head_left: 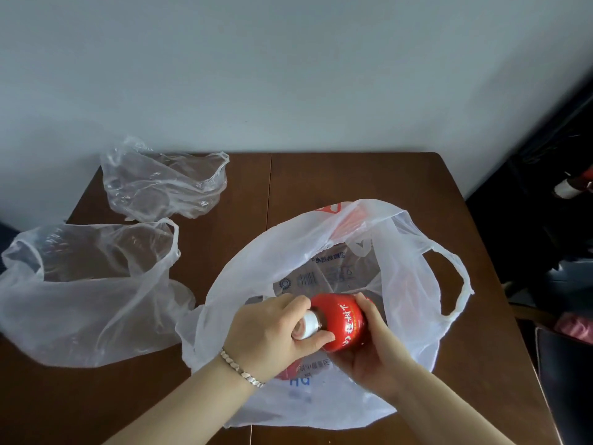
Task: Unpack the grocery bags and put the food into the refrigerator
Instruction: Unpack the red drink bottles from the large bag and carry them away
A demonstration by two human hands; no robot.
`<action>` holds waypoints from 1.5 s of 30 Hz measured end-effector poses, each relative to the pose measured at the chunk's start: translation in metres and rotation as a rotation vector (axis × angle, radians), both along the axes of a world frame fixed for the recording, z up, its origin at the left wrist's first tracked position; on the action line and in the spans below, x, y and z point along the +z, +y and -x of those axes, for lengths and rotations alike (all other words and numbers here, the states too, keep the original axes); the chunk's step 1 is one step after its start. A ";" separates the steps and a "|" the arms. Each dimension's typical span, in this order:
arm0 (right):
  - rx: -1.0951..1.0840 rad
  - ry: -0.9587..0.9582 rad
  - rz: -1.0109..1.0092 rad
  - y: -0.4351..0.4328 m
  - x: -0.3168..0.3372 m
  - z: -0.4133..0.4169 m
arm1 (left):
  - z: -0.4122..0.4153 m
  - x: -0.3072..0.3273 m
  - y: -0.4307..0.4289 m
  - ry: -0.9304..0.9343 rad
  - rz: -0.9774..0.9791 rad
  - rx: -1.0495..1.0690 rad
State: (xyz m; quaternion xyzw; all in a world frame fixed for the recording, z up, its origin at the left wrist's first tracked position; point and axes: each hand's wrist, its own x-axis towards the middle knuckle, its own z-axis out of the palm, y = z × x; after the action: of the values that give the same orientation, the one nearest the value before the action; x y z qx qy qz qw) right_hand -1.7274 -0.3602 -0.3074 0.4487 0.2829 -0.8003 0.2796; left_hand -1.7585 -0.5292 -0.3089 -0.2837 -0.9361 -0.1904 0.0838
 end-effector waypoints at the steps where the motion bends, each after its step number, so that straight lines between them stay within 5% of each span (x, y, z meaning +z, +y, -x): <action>1: 0.061 -0.024 -0.032 0.002 -0.001 -0.002 | -0.001 -0.001 0.000 -0.004 0.010 -0.001; 3: 0.284 -0.020 -0.205 0.006 -0.002 -0.002 | -0.003 -0.002 0.001 -0.003 0.027 -0.001; 6: 0.782 0.247 -0.896 0.017 -0.008 0.000 | -0.005 -0.003 0.001 0.015 0.072 0.024; 9: 1.527 0.512 -1.501 0.044 -0.014 0.001 | -0.005 -0.001 -0.001 0.025 0.087 0.060; 12: 2.036 0.405 -1.769 0.074 -0.014 -0.003 | -0.004 0.001 -0.002 0.055 0.058 0.037; 17: 1.925 0.331 -1.982 0.108 -0.023 -0.008 | -0.005 0.004 0.004 0.064 0.033 -0.004; 21: 1.899 0.507 -1.832 0.106 -0.050 -0.012 | -0.009 0.000 0.016 0.077 0.051 -0.025; 26: 1.214 0.254 -1.617 0.089 -0.068 0.010 | -0.019 0.001 0.022 0.068 0.079 -0.002; 30: 0.958 0.064 -1.655 0.085 -0.080 0.034 | -0.024 0.003 0.027 0.077 0.114 0.054; 34: 1.109 0.171 -1.622 0.087 -0.084 0.038 | -0.029 0.007 0.029 0.043 0.114 0.093; 38: 1.515 0.346 -1.597 0.070 -0.083 0.025 | -0.033 0.009 0.029 -0.014 0.127 0.157; 45: 1.784 0.613 -1.726 0.028 -0.085 0.058 | -0.045 0.007 0.027 -0.113 0.207 0.272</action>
State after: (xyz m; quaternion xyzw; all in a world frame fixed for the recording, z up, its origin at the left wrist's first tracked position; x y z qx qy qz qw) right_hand -1.7850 -0.3318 -0.3925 -0.0625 0.9629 0.0360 0.2601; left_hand -1.7136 -0.5023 -0.3017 -0.1504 -0.9836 -0.0956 0.0263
